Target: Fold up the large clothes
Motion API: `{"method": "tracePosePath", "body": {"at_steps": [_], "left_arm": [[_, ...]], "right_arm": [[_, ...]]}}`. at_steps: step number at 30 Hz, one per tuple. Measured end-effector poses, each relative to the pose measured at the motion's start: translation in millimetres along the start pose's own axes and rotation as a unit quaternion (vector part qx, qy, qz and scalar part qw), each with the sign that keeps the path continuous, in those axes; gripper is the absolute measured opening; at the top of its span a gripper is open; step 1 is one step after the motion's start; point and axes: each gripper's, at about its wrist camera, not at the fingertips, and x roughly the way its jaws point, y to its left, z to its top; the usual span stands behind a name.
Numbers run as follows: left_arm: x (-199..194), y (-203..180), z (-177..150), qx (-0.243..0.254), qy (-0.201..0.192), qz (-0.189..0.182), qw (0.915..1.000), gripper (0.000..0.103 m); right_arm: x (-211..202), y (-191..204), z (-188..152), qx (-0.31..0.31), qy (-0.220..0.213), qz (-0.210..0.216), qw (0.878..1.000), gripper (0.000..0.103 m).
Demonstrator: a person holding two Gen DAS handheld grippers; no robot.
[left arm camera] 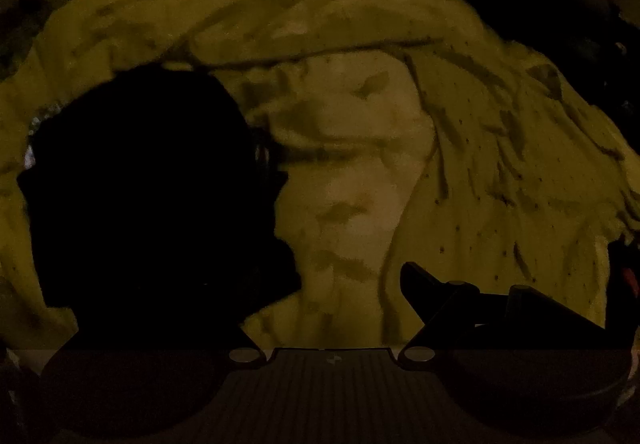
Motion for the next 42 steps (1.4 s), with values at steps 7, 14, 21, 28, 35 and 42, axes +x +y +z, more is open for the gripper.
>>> {"method": "tracePosePath", "body": {"at_steps": [7,14,21,28,35,42], "left_arm": [[17.2,-2.8,-27.9,0.009,0.021,-0.026,0.9994,0.103],[33.2,-14.5,-34.7,0.018,0.03,-0.039,0.9986,0.103],[63.0,-39.6,-29.1,0.067,0.045,-0.06,0.9949,0.103],[49.0,-49.1,-25.2,0.076,0.051,-0.079,0.9926,0.041],[-39.8,-19.0,3.7,0.037,-0.015,-0.134,0.9901,0.039],[-57.2,-10.8,-10.5,0.077,0.03,-0.122,0.9891,0.039]], "right_arm": [[119.5,100.3,-14.8,-0.058,0.109,0.097,0.988,0.07],[146.3,116.6,-31.2,-0.044,0.157,0.127,0.979,0.069],[176.5,135.0,-47.7,-0.055,0.214,0.092,0.971,0.059],[162.7,121.3,-41.1,0.007,0.214,0.134,0.968,0.008],[50.5,76.0,6.4,0.044,0.119,0.199,0.972,0.007],[-40.5,58.9,21.7,0.004,0.099,0.205,0.974,0.007]]}}
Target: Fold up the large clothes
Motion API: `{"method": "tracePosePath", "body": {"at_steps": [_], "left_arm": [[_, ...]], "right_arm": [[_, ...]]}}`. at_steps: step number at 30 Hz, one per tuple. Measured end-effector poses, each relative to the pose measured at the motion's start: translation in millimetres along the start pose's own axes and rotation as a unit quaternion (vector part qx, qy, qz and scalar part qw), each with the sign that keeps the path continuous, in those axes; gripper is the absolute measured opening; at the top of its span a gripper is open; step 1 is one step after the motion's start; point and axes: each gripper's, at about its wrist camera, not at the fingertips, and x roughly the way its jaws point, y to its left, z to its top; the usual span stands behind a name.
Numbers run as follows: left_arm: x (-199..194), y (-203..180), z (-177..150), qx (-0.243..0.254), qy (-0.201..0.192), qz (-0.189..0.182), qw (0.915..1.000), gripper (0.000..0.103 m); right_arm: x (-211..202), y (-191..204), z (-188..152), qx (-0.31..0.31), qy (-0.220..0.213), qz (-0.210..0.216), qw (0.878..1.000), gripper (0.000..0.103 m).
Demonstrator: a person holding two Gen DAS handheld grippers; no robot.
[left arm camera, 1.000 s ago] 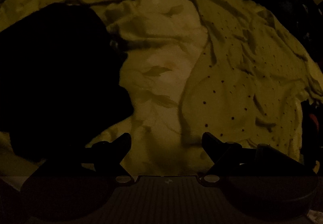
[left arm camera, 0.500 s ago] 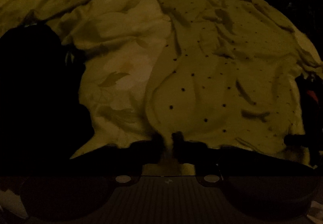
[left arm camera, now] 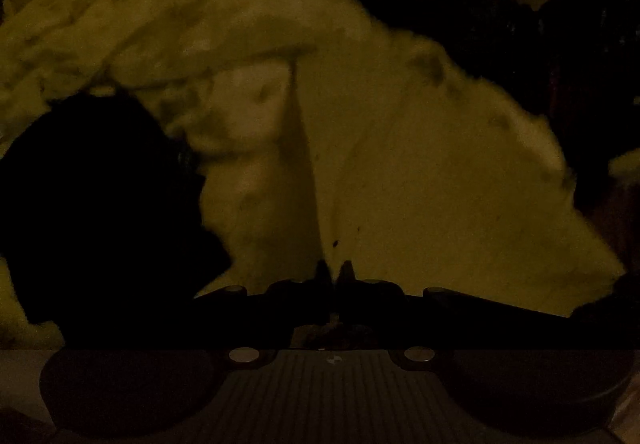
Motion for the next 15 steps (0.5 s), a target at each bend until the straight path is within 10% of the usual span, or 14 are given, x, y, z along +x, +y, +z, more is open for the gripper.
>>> {"method": "tracePosePath", "body": {"at_steps": [11,13,15], "left_arm": [[97.7,41.1,-44.3,-0.047,0.073,0.08,0.993,0.043],[101.1,44.8,-38.3,-0.053,0.081,0.096,0.9906,0.087],[97.4,47.9,-34.1,-0.057,0.079,0.112,0.9889,0.103]], "right_arm": [[97.1,-73.4,-95.3,0.099,0.114,-0.123,0.981,0.009],[107.1,-84.2,-98.6,0.115,0.12,-0.134,0.977,0.012],[111.6,-86.9,-97.6,0.101,0.124,-0.159,0.974,0.018]]}}
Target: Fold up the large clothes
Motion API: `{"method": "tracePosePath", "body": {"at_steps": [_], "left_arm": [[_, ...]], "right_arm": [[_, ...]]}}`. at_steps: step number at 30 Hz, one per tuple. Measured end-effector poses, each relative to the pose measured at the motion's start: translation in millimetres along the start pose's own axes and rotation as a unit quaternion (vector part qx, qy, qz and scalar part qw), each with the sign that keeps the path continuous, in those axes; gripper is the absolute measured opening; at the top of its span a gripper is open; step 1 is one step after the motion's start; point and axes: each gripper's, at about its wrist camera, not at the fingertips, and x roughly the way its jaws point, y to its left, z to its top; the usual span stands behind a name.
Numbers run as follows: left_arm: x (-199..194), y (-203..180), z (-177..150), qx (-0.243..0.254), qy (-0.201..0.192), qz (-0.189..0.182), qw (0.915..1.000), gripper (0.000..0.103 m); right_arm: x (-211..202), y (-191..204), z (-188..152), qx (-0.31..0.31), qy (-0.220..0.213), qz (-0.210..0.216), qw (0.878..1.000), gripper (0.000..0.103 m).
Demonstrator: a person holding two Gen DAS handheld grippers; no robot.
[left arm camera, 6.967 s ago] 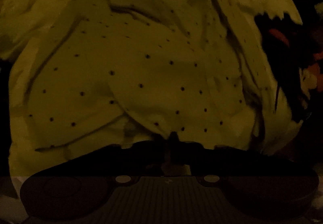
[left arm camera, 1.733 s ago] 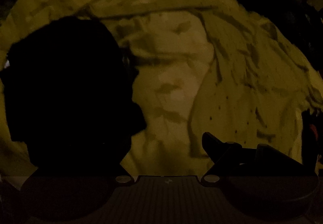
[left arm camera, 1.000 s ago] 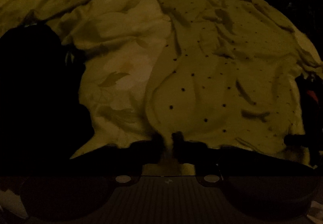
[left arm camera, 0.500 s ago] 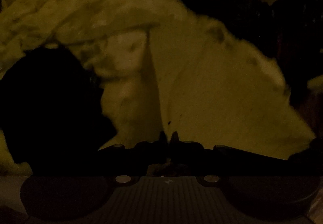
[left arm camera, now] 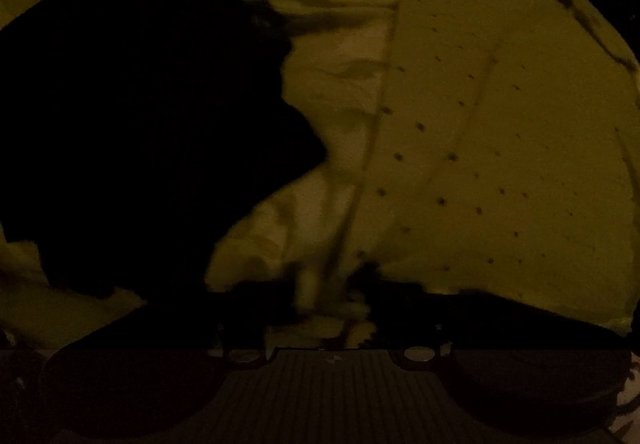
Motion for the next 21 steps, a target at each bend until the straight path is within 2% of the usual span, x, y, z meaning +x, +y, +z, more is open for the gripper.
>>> {"method": "tracePosePath", "body": {"at_steps": [1,3,4,7,9,11,13,16,19,21], "left_arm": [[-4.7,4.5,2.1,-0.003,-0.015,0.01,0.9998,0.103],[-19.0,13.7,6.3,-0.013,-0.049,0.024,0.9984,0.103],[-25.9,19.3,10.1,-0.026,-0.06,0.033,0.9973,0.103],[-49.3,32.7,24.5,-0.06,-0.102,0.05,0.9917,0.103],[-67.3,32.0,38.2,-0.056,-0.136,0.057,0.9875,0.103],[-79.1,21.6,55.6,-0.031,-0.161,0.056,0.9849,0.103],[-86.0,3.9,79.8,0.006,-0.181,0.051,0.9822,0.103],[-91.6,-26.9,120.7,0.06,-0.204,0.03,0.9766,0.103],[-97.7,-54.7,165.5,0.103,-0.24,0.031,0.9648,0.103],[-103.9,-67.9,193.7,0.133,-0.27,0.044,0.9526,0.103]], "right_arm": [[-2.8,-0.7,0.7,-0.005,-0.004,-0.007,1.0,0.02],[-13.9,-2.8,3.2,-0.01,-0.017,-0.005,1.0,0.033],[-21.4,-4.2,5.0,-0.013,-0.027,-0.008,1.0,0.044],[-47.4,-14.0,15.0,-0.017,-0.061,-0.026,0.998,0.046],[-69.4,-23.4,28.4,-0.022,-0.09,-0.044,0.995,0.048],[-84.4,-32.9,47.8,-0.027,-0.115,-0.058,0.991,0.059],[-100.6,-36.1,69.8,-0.039,-0.139,-0.068,0.987,0.059],[-127.0,-39.9,120.9,-0.066,-0.178,-0.088,0.978,0.059],[-153.2,-41.6,174.3,-0.085,-0.222,-0.101,0.966,0.059],[-168.5,-36.9,207.9,-0.097,-0.249,-0.104,0.958,0.059]]}}
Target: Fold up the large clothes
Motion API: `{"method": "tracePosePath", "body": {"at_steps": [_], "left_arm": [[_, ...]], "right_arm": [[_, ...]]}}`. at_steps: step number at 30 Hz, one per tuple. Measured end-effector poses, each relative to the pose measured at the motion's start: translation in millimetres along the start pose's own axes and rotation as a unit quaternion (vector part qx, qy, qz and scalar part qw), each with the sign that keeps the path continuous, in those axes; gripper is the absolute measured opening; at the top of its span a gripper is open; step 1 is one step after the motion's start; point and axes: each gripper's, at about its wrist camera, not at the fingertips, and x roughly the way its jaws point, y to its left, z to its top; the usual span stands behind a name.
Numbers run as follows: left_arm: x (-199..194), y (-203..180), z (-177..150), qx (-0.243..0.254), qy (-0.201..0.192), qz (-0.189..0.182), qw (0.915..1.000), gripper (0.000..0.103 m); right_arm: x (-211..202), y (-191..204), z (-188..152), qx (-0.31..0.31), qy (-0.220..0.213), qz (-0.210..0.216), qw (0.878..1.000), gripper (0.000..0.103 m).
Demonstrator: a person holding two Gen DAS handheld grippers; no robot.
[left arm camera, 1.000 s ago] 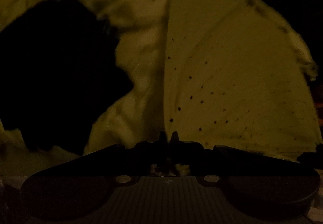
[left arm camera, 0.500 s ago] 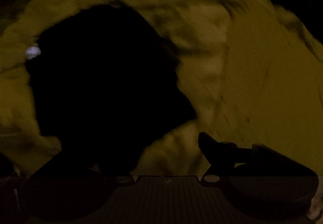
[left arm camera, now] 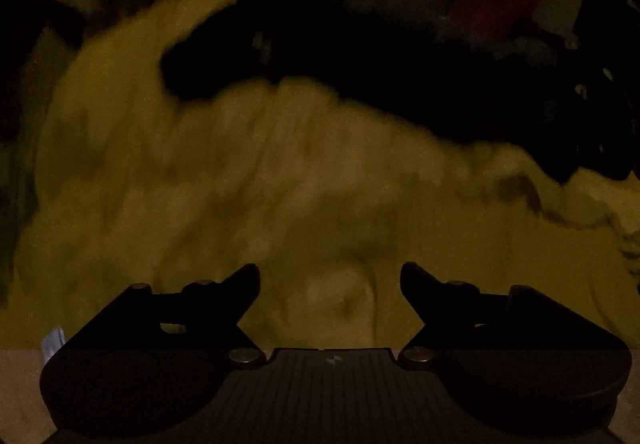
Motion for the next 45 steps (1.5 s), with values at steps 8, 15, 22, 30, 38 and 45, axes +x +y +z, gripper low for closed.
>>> {"method": "tracePosePath", "body": {"at_steps": [8,15,22,30,38,45], "left_arm": [[68.6,-31.0,70.4,0.082,-0.05,0.028,0.9949,0.103],[144.1,-80.4,49.0,0.152,-0.006,-0.027,0.988,0.103],[205.0,-97.5,59.3,0.092,-0.013,-0.082,0.9923,0.103],[270.0,-135.9,59.2,0.149,0.002,-0.117,0.9818,0.103],[278.3,-160.3,45.9,0.19,0.034,-0.178,0.965,0.063],[262.7,-131.9,73.8,0.085,0.005,-0.195,0.977,0.05]], "right_arm": [[37.4,11.9,97.0,0.086,-0.092,0.066,0.99,0.067],[126.5,90.0,74.2,0.045,-0.031,0.117,0.992,0.066],[179.2,175.3,48.4,-0.06,0.003,0.13,0.99,0.058],[222.3,254.0,29.9,-0.246,-0.005,0.079,0.966,0.053],[252.9,247.4,39.8,-0.229,0.033,0.035,0.972,0.012],[228.7,208.9,86.5,-0.133,-0.022,0.022,0.991,0.011]]}}
